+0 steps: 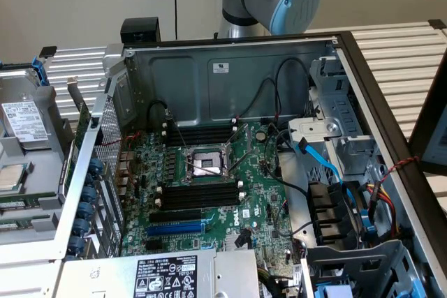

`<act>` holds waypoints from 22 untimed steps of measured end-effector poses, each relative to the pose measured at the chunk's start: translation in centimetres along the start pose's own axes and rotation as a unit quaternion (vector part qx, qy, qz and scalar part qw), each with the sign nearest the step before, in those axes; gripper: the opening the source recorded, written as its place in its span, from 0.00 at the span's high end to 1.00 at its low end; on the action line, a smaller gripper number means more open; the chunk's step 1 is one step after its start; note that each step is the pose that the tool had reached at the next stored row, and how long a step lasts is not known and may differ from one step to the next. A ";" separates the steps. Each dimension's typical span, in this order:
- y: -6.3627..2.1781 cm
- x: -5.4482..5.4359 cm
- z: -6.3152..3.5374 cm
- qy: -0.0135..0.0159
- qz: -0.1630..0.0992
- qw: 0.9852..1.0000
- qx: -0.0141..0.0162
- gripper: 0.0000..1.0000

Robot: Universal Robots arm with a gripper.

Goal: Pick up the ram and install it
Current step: 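Pick up the ram and move it above insertion slot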

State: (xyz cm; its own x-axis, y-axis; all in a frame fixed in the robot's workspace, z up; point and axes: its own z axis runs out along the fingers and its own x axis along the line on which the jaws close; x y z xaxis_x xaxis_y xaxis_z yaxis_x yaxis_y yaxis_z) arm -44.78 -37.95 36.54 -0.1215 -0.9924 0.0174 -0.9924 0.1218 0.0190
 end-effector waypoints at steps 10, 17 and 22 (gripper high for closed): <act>0.00 0.0 0.71 0.002 -0.064 0.998 0.011 0.90; 0.24 0.0 1.81 0.002 -0.087 0.996 0.013 0.90; 0.41 0.0 2.72 0.002 -0.098 0.995 0.013 0.89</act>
State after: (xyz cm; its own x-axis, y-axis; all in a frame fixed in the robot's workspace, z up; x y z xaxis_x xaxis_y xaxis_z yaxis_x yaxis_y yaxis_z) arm -45.24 -37.92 33.83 0.0747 -0.9970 0.0207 -0.9972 -0.0748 -0.0037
